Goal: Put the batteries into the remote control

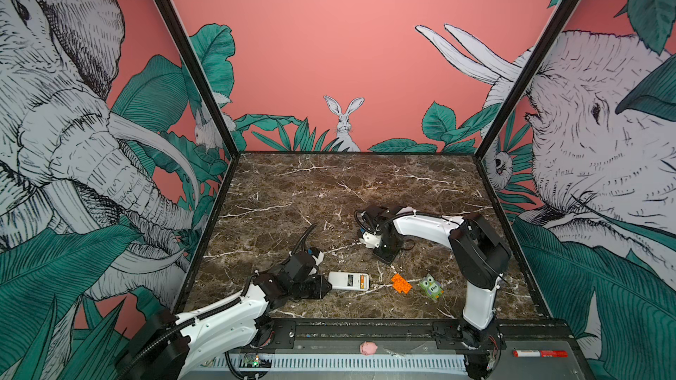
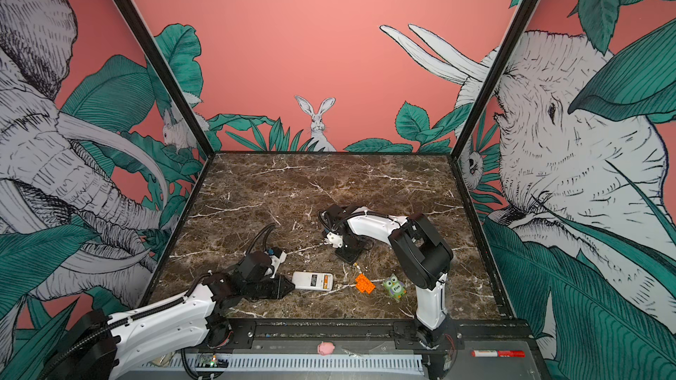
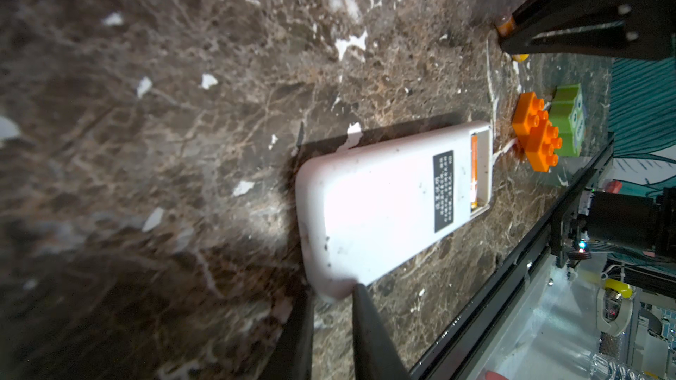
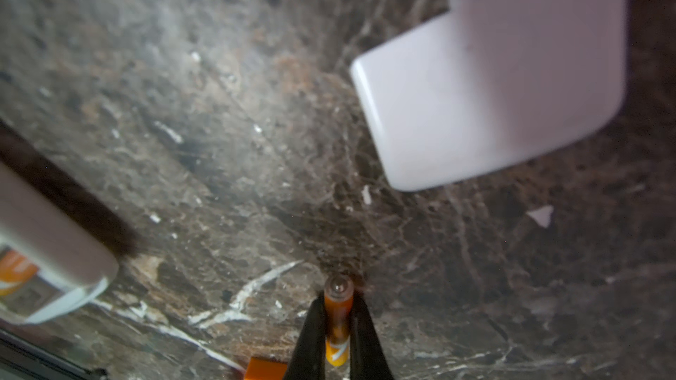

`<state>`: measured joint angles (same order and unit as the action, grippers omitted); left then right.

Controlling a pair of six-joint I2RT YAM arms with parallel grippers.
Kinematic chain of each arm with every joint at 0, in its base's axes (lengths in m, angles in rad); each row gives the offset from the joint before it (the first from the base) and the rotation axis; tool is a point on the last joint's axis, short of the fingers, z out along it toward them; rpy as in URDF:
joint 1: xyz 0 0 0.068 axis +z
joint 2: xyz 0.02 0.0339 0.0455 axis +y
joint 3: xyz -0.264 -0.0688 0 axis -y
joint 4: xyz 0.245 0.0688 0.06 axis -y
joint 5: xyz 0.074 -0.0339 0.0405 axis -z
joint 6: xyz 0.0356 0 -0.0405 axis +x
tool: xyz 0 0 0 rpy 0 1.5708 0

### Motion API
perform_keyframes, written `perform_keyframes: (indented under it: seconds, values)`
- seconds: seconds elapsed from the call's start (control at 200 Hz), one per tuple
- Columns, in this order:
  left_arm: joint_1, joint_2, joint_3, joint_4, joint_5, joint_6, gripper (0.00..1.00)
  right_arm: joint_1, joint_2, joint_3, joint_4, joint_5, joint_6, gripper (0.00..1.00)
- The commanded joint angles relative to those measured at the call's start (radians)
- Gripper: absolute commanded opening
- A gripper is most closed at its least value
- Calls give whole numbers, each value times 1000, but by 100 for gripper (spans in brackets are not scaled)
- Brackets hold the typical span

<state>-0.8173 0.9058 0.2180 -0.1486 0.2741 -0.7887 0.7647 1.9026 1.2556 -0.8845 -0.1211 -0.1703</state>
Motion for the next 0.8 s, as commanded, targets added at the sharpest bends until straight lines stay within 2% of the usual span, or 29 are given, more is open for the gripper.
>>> perform_keyframes:
  seconds: [0.0, 0.25, 0.335, 0.705, 0.795]
  values:
    - [1, 5, -45, -60, -55, -6, 21, -2, 36, 28, -70, -41, -132, 2]
    - [1, -21, -46, -92, -63, -12, 21, -2, -53, -64, -36, -115, -383, 0]
    - [1, -24, -54, -73, -69, -16, 21, 0, -95, -97, 9, -118, -431, 0]
    - [1, -12, -46, -72, -65, -12, 21, 10, -106, -103, 35, -97, -480, 0]
    - [0, -18, -39, -83, -67, -6, 21, 18, -98, -101, 37, -88, -478, 3]
